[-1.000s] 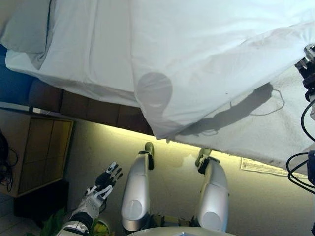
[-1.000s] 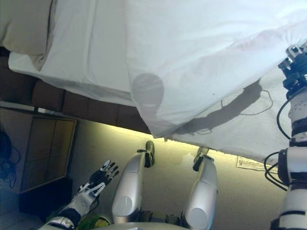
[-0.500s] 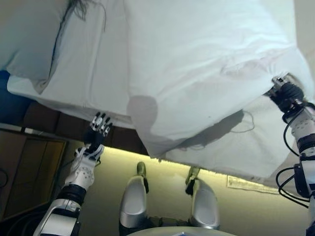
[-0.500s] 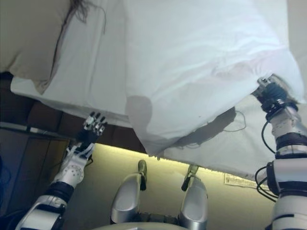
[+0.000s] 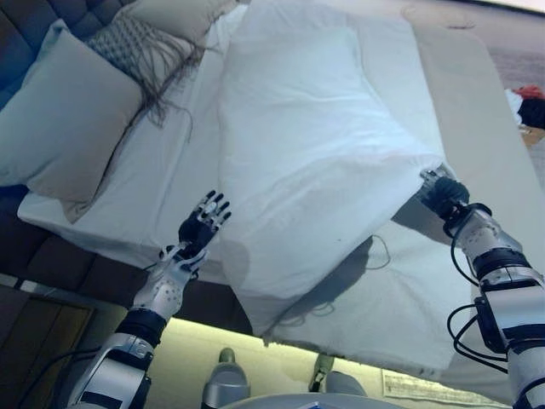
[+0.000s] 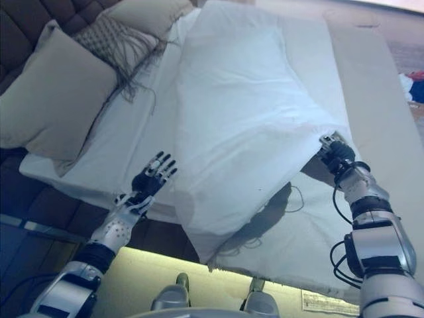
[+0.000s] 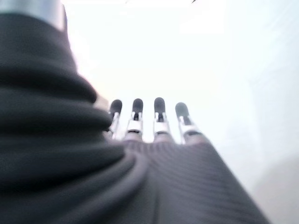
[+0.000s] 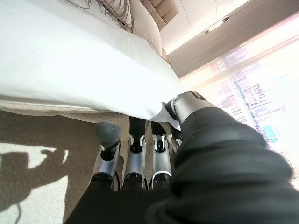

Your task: Make the bed neatly

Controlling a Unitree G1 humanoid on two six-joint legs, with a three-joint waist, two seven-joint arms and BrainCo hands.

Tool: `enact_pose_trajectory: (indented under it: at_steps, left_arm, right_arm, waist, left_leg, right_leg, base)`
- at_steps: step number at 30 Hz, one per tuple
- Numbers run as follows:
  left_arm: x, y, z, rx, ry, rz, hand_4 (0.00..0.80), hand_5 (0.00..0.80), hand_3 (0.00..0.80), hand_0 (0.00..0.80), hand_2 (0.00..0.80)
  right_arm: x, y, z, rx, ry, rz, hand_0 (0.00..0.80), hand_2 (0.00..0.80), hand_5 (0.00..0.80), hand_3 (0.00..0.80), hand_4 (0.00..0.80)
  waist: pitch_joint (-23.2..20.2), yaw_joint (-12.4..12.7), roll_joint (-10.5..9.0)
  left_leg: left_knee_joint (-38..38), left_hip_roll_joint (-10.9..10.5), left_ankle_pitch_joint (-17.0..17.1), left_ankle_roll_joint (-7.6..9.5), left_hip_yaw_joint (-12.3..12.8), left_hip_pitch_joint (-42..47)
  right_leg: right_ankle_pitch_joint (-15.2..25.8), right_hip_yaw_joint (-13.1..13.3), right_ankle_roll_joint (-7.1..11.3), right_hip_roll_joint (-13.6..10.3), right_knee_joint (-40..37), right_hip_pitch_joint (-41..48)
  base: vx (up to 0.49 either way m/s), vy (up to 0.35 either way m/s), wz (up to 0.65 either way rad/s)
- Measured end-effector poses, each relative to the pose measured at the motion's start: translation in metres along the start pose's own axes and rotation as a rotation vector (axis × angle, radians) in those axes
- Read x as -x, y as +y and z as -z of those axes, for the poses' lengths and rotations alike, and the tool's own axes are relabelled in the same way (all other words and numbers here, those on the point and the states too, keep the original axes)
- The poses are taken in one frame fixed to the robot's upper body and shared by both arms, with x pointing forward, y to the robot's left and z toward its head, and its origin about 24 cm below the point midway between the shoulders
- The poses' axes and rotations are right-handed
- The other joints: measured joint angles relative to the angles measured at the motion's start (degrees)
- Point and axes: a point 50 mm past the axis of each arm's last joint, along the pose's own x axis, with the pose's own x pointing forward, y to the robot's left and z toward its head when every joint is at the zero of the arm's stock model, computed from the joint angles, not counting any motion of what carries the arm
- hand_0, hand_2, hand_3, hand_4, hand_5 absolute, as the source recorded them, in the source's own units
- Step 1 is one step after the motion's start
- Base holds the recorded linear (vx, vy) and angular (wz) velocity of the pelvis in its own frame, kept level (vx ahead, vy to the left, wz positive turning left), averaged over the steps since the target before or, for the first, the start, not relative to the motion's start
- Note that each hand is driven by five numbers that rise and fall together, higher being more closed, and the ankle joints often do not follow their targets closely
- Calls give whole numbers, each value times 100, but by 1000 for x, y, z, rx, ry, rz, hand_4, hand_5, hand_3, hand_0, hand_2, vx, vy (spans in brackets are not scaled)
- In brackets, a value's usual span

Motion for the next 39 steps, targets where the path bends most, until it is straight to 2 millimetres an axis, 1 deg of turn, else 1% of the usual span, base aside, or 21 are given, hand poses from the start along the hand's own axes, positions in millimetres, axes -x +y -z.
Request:
enact_pose_trajectory:
  at_steps: [1, 4, 5, 7, 9, 13, 15, 16, 19, 21, 22, 24, 25, 27, 31, 34, 36, 39]
  left_arm:
    - [-1, -2, 10, 16, 48, 3, 0, 0, 0, 0, 0]
    - [-3, -8, 35, 148, 152, 8, 0, 0, 0, 0, 0]
    - [-3, -9, 38, 163, 161, 8, 0, 0, 0, 0, 0]
    - [-3, -16, 63, 299, 242, 13, 0, 0, 0, 0, 0]
    - [1, -20, 82, 427, 315, 8, 0, 0, 0, 0, 0]
    - [15, -37, 120, 782, 453, 31, 0, 0, 0, 0, 0]
    - [22, -40, 131, 861, 511, 42, 0, 0, 0, 0, 0]
    - [29, -42, 138, 916, 555, 56, 0, 0, 0, 0, 0]
    - [45, -45, 155, 957, 677, 87, 0, 0, 0, 0, 0]
    - [64, -43, 173, 883, 843, 75, 0, 0, 0, 0, 0]
    - [70, -42, 178, 861, 886, 66, 0, 0, 0, 0, 0]
    - [91, -36, 196, 771, 1050, 20, 0, 0, 0, 0, 0]
    - [100, -33, 202, 729, 1113, -4, 0, 0, 0, 0, 0]
    - [109, -29, 207, 693, 1169, -28, 0, 0, 0, 0, 0]
    - [105, -32, 206, 702, 1151, -4, 0, 0, 0, 0, 0]
    - [98, -36, 204, 729, 1098, 13, 0, 0, 0, 0, 0]
    - [93, -38, 204, 734, 1065, 9, 0, 0, 0, 0, 0]
    - [80, -43, 201, 742, 977, 5, 0, 0, 0, 0, 0]
  right_arm:
    - [-1, 3, 5, -6, 10, -4, 800, 800, 800, 800, 800]
    - [-4, 9, 15, 4, 39, -13, 800, 800, 800, 800, 800]
    - [-4, 9, 15, 7, 42, -14, 800, 800, 800, 800, 800]
    - [-5, 12, 21, 14, 61, -16, 800, 800, 800, 800, 800]
    - [-5, 13, 27, 8, 78, -18, 800, 800, 800, 800, 800]
    - [-4, 9, 36, 8, 111, 1, 800, 800, 800, 800, 800]
    - [-4, 10, 40, 3, 120, 4, 800, 800, 800, 800, 800]
    - [-4, 11, 45, -2, 131, 5, 800, 800, 800, 800, 800]
    - [-4, 13, 54, -10, 151, 7, 800, 800, 800, 800, 800]
    - [-4, 14, 59, -15, 162, 14, 800, 800, 800, 800, 800]
    - [-4, 14, 60, -17, 164, 13, 800, 800, 800, 800, 800]
    - [-5, 17, 63, -22, 170, 8, 800, 800, 800, 800, 800]
    - [-5, 18, 64, -22, 171, 7, 800, 800, 800, 800, 800]
    - [-6, 20, 65, -22, 172, 3, 800, 800, 800, 800, 800]
    - [-7, 28, 72, -13, 191, -18, 800, 800, 800, 800, 800]
    - [-8, 37, 73, 5, 192, -57, 800, 800, 800, 800, 800]
    - [-8, 40, 73, 5, 191, -71, 800, 800, 800, 800, 800]
    - [-9, 44, 72, -1, 194, -87, 800, 800, 800, 800, 800]
  waist:
    - [-79, -10, -7]
    - [-239, -36, -38]
    - [-247, -38, -42]
    - [-292, -93, -63]
    - [-350, -137, -79]
    - [-460, -153, -146]
    - [-508, -164, -177]
    - [-564, -158, -209]
    - [-647, -174, -269]
    - [-665, -175, -292]
    - [-667, -178, -294]
    - [-670, -193, -300]
    - [-670, -196, -301]
    - [-677, -198, -312]
    - [-687, -318, -328]
    - [-681, -452, -339]
    - [-678, -468, -346]
    - [-669, -477, -378]
  left_leg:
    - [-23, -4, 3, 2, 23, 20]
    - [-95, -11, 49, -2, 58, 68]
    - [-105, -11, 58, -4, 59, 79]
    - [-154, -9, 100, -1, 55, 124]
    - [-157, -13, 110, 2, 55, 137]
    - [-156, -3, 112, 0, 75, 139]
    - [-159, -4, 112, 0, 91, 138]
    - [-166, -1, 112, 0, 98, 124]
    - [-175, -2, 113, -1, 122, 101]
    - [-182, -2, 113, -1, 126, 100]
    - [-186, -2, 113, -1, 128, 100]
    - [-191, -2, 112, -1, 144, 92]
    - [-196, -2, 113, -1, 163, 90]
    - [-205, 4, 113, -2, 243, 72]
    - [-200, 21, 119, -12, 292, 10]
    - [-216, 74, 130, -32, 370, -13]
    - [-224, 110, 128, -35, 427, 4]
    - [-251, 146, 149, -70, 478, 5]
  right_leg:
    - [0, -1, 0, -3, 0, -1]
    - [-1, -1, 2, -2, 0, 7]
    - [-1, -1, 2, -1, 0, 12]
    - [-7, -8, 7, 4, -1, 52]
    - [-7, -3, 6, 3, -1, 66]
    - [-7, 5, 6, 11, -1, 57]
    - [-6, 17, 5, 12, -1, 42]
    - [-6, 20, 5, 14, -1, 24]
    - [-5, 59, 5, 16, 0, -21]
    - [-6, 66, 5, 17, 0, -26]
    - [-6, 69, 5, 18, 0, -31]
    - [-6, 86, 6, 19, 0, -52]
    - [-6, 105, 6, 23, 0, -68]
    - [-6, 154, 5, 35, 2, -146]
    - [11, 239, -15, 64, 4, -239]
    - [29, 298, -41, 120, 4, -321]
    - [34, 322, -47, 162, 4, -341]
    - [34, 390, -48, 220, 4, -389]
  base:
    - [35, 1, -8]
    - [10, -1, -2]
    - [31, -21, 3]
    - [42, -35, 4]
    - [29, -45, 0]
    - [17, -52, -2]
    - [-3, -53, -3]
    - [-12, -48, -3]
    - [-17, -25, -3]
    - [0, 0, 0]
    - [0, 0, 0]
    - [-5, -12, -3]
    - [-10, -28, -9]
    - [-16, -22, -16]
    - [-41, -22, -9]
    - [-32, -55, -12]
    - [-7, -56, -12]
    - [8, -40, -10]
